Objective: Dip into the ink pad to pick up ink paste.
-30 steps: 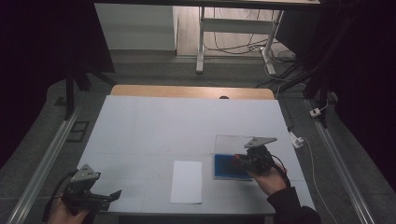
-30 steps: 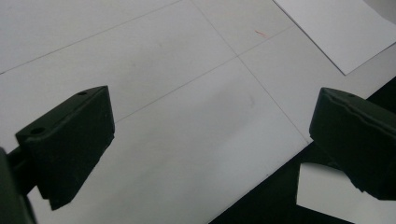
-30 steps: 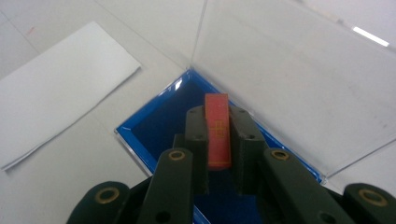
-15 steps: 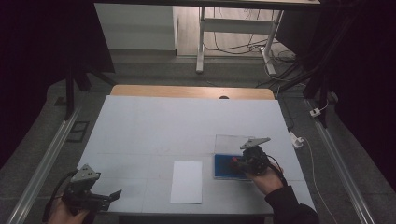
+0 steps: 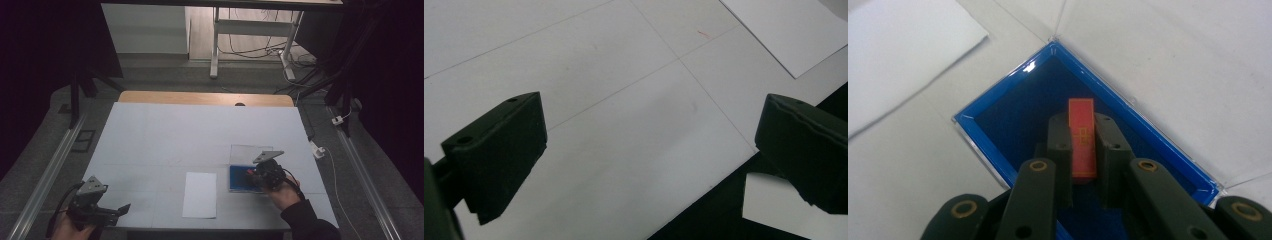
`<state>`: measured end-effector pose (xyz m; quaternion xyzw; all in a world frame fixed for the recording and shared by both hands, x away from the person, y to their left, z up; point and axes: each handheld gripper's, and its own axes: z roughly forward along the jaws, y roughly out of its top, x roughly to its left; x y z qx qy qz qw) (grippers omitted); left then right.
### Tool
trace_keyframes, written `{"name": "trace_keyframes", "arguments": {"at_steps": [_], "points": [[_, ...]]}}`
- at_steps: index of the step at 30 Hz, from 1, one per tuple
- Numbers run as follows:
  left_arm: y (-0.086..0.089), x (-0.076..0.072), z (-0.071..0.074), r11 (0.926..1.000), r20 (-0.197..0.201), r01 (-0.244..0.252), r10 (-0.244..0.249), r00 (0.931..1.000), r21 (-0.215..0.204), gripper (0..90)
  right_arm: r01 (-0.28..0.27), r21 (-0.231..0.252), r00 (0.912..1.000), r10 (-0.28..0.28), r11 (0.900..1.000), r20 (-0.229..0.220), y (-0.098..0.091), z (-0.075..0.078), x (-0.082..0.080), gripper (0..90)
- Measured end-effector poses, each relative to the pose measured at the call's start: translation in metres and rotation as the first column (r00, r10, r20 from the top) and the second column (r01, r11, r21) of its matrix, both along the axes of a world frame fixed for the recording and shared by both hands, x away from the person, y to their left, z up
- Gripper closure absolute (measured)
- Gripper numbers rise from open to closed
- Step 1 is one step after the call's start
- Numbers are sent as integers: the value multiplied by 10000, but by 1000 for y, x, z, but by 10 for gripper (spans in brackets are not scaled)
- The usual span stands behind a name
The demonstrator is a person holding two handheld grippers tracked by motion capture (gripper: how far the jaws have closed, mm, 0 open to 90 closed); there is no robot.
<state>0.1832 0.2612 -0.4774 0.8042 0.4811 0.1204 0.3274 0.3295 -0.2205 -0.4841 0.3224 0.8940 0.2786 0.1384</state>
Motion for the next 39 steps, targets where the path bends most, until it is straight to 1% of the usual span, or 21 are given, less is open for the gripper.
{"name": "trace_keyframes", "arguments": {"at_steps": [1, 2, 4, 5, 6, 7, 8, 10, 11, 12, 14, 18, 26, 29, 30, 32, 36, 39], "points": [[0, 0, 0, 10000, 0, 0, 0, 10000, 0, 5, 0, 0, 10000, 0, 10000, 0, 0, 0, 0, 803], [0, 0, 0, 10000, -1, 0, 0, 10000, 2, 5, 22, -193, 9999, -20, 9998, 133, 2, 0, -2, 803], [0, 0, 0, 10000, 0, 7, -7, 10000, 8, 5, -105, -548, 9992, 126, 9984, 379, 6, 0, -5, 802], [0, 0, 0, 10000, 1, 10, -10, 10000, 10, 5, -105, -548, 9992, 126, 9984, 379, 6, 0, -5, 802], [0, 0, 0, 10000, 5, 13, -13, 10000, 16, 5, -46, -284, 9997, 53, 9996, 252, 4, -1, -3, 802], [0, 0, 0, 10000, 11, 20, -20, 10000, 17, 5, -46, -284, 9997, 53, 9996, 252, 4, -1, -3, 802], [0, 0, 0, 10000, 9, 18, -18, 10000, 9, 5, 3, -69, 10000, -2, 10000, 91, 1, -1, -1, 802], [0, 0, 0, 10000, 12, 27, -27, 10000, 8, 5, 156, 428, 9996, -146, 9990, -233, -5, -2, 3, 803], [0, 0, 0, 10000, 13, 26, -26, 10000, 8, 5, 305, 893, 9982, -258, 9955, -535, -11, -3, 6, 803], [0, 0, 0, 10000, 19, 29, -29, 10000, 10, 5, 305, 893, 9982, -258, 9955, -535, -11, -3, 6, 803], [0, 0, 0, 10000, 24, 29, -29, 10000, 16, 5, 416, 1150, 9970, -338, 9925, -690, -14, -4, 8, 803], [0, 0, 0, 10000, 21, 24, -24, 10000, -21, 5, 285, 932, 9979, -230, 9952, -603, -12, -2, 8, 800], [1, 0, 0, 10000, 14, 1, -1, 10000, -50, 5, 264, 914, 9984, -217, 9955, -523, -11, 1, 6, 792], [1, 0, 0, 10000, 15, -3, 3, 10000, -49, 5, 252, 1156, 9983, -190, 9930, -552, -13, 2, 6, 791], [1, 0, 0, 10000, 14, -6, 6, 10000, -49, 5, 234, 1150, 9987, -178, 9931, -488, -14, 3, 6, 791], [1, 0, 0, 10000, 13, -7, 7, 10000, -45, 5, 255, 1317, 9989, -201, 9910, -420, -15, 6, 5, 791], [1, 0, 0, 10000, 9, -10, 10, 10000, -44, 5, 278, 1423, 9991, -229, 9894, -361, -16, 9, 3, 792], [1, 0, 0, 10000, 9, -10, 10, 10000, -42, 5, 170, 1553, 9995, -129, 9877, -276, -17, 13, 1, 792]]}}
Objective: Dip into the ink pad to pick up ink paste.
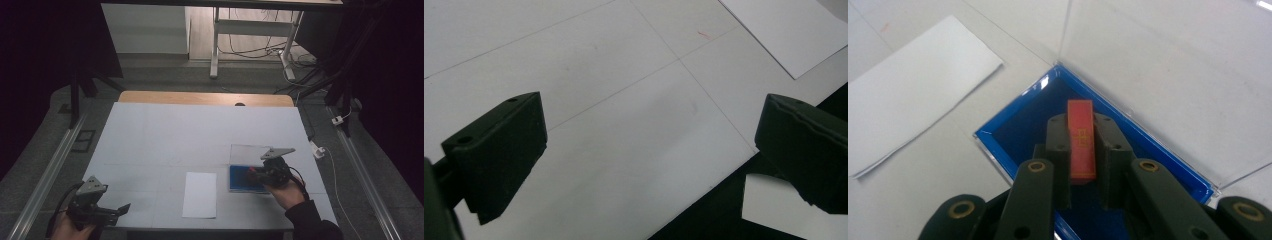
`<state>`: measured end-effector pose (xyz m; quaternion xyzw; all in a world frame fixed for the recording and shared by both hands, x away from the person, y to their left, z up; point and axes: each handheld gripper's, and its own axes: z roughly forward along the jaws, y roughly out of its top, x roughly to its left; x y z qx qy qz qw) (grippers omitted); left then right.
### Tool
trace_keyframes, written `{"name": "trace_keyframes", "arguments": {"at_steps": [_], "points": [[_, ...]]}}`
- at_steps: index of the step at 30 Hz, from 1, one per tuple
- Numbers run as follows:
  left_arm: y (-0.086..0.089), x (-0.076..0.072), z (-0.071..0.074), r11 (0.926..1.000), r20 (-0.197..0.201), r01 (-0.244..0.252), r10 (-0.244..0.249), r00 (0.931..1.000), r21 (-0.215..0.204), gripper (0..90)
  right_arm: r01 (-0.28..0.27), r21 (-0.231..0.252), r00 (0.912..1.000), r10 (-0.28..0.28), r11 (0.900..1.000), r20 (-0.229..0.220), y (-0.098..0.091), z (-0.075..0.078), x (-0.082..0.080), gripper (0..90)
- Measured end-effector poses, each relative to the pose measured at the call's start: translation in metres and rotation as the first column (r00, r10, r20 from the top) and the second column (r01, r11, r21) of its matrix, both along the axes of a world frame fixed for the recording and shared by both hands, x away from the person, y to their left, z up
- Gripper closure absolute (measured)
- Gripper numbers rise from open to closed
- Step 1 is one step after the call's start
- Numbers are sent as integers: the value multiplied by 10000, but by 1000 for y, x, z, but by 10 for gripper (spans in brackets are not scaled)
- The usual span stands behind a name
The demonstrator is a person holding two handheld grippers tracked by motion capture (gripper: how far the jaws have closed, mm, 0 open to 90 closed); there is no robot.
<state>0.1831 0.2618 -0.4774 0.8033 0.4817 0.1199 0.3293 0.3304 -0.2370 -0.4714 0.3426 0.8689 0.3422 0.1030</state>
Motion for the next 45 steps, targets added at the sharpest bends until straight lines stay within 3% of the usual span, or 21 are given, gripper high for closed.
{"name": "trace_keyframes", "arguments": {"at_steps": [1, 13, 45], "points": [[0, 0, 0, 10000, 1, -2, 2, 10000, -4, 6, -90, 221, 9999, 88, 9997, 66, 0, 3, -2, 792], [0, 0, 0, 10000, -6, -26, 26, 10000, -20, 7, -261, 551, 9992, 244, 9981, 304, 6, 11, -8, 793], [0, 0, 0, 10000, -25, -20, 20, 10000, -26, 7, -1378, 1086, 9898, 1328, 9845, 521, 39, 24, -29, 793]]}}
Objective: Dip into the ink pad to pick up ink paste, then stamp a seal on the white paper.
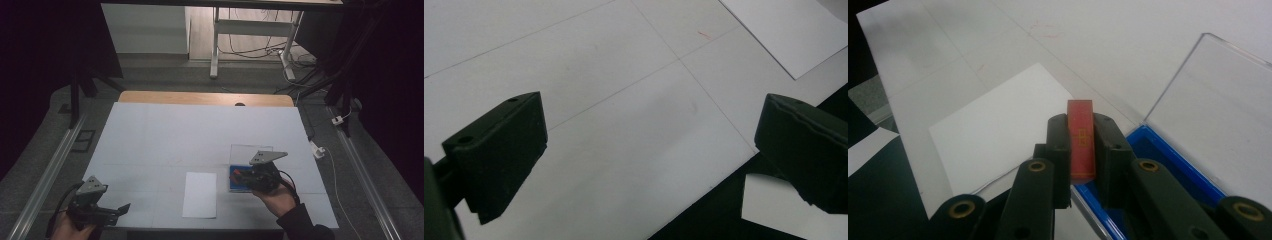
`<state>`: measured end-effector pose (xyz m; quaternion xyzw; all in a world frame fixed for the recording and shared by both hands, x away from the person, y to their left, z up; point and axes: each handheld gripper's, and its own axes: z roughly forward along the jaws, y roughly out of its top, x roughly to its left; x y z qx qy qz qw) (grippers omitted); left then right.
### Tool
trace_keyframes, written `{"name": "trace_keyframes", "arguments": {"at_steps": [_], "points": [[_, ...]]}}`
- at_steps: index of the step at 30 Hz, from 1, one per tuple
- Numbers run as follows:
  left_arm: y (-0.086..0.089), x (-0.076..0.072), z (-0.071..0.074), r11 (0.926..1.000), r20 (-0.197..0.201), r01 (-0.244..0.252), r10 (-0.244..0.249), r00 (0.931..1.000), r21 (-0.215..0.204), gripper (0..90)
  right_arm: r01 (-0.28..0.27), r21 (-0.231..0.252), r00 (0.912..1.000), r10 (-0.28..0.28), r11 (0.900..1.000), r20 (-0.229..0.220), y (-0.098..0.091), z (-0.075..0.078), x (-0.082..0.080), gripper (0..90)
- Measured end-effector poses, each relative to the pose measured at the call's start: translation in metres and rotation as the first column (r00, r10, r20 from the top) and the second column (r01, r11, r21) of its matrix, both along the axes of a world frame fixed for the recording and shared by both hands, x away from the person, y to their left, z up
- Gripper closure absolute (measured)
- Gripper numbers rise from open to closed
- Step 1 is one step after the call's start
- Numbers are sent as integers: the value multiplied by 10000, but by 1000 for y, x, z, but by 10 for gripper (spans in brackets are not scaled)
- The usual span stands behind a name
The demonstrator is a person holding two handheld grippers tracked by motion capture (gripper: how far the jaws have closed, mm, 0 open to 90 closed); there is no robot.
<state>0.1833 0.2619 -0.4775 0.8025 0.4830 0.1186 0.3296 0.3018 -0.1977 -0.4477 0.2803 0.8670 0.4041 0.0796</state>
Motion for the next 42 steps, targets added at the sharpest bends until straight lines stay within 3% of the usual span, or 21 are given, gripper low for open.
{"name": "trace_keyframes", "arguments": {"at_steps": [20, 42], "points": [[0, 0, 0, 10000, 3, -13, 13, 10000, 37, 7, -852, 86, 9964, 852, 9963, 40, 24, -2, -5, 792], [0, 0, 0, 10000, -25, -26, 26, 10000, 12, 7, -1757, -832, 9844, 1759, 9809, -48, 62, -20, -4, 794]]}}
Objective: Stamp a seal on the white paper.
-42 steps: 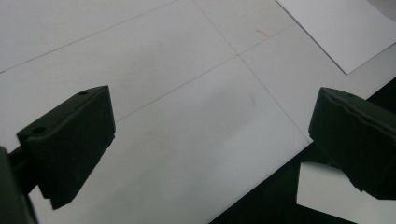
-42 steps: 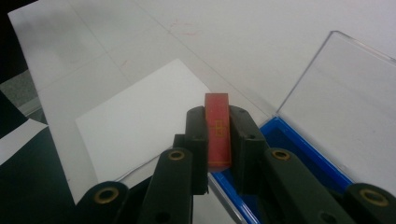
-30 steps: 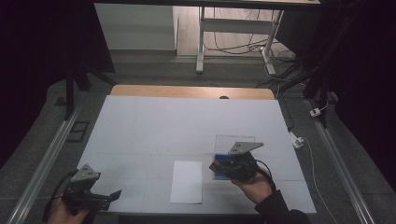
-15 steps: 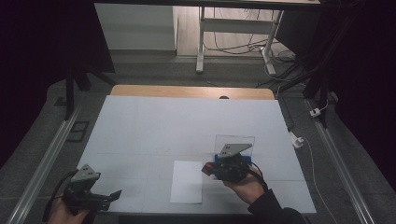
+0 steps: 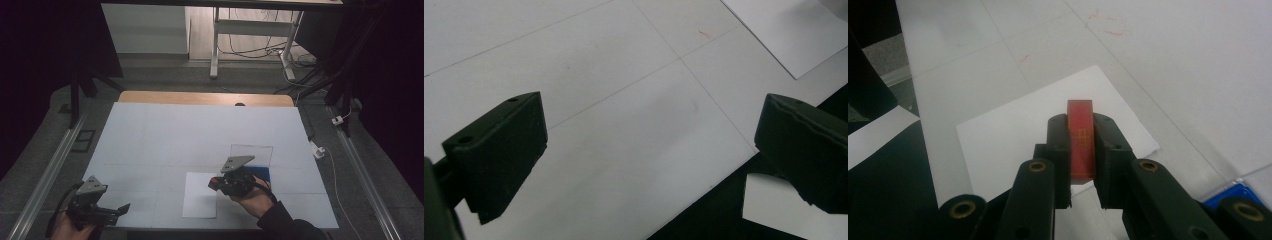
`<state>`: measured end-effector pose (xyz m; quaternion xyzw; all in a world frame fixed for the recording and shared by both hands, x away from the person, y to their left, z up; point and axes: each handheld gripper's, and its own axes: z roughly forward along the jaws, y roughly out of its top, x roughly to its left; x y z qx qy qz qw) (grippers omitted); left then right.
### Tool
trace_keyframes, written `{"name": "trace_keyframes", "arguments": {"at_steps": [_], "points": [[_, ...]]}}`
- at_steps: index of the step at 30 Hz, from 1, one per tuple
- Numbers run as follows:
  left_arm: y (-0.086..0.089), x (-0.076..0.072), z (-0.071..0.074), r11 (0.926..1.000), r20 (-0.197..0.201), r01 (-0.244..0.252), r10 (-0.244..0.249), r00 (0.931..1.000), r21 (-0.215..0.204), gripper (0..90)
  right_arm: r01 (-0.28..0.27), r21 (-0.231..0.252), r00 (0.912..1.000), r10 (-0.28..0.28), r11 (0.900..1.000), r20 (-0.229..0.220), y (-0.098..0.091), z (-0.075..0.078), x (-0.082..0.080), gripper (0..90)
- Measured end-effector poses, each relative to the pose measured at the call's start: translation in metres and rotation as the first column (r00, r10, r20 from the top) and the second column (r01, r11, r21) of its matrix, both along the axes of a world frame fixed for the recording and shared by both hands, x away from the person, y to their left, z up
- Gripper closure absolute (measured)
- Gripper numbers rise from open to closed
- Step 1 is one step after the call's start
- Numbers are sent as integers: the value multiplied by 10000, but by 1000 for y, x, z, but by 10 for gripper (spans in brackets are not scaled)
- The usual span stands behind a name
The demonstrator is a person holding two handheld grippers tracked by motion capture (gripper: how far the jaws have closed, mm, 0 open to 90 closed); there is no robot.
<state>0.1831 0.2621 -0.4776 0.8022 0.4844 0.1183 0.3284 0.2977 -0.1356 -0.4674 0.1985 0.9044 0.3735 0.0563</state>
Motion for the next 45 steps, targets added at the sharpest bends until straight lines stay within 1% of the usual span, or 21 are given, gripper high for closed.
{"name": "trace_keyframes", "arguments": {"at_steps": [8, 15, 25, 27, 29, 41, 45], "points": [[0, 0, 0, 10000, 0, 1, -1, 10000, -1, 7, -221, -220, 9997, 221, 9995, -47, 13, -7, 2, 794], [0, 0, 0, 10000, 9, 5, -5, 10000, 2, 7, -431, -575, 9991, 431, 9974, -15, 24, -14, 3, 794], [0, -1, 0, 10000, 40, 14, -14, 10000, 16, 7, -660, -968, 9978, 658, 9931, -56, 33, -26, 4, 795], [0, -1, 0, 10000, 42, 19, -19, 10000, 20, 7, -728, -1096, 9973, 731, 9913, -8, 34, -27, 4, 795], [0, -1, 0, 10000, 50, 15, -15, 10000, 10, 7, -817, -1128, 9966, 826, 9902, 35, 35, -29, 4, 795], [0, -1, 0, 10000, 42, 57, -57, 10000, 40, 7, -825, -1409, 9965, 832, 9866, -7, 38, -35, 6, 796], [-1, -1, 0, 10000, 34, 59, -59, 10000, 58, 7, -765, -1250, 9971, 761, 9892, -77, 38, -38, 6, 799]]}}
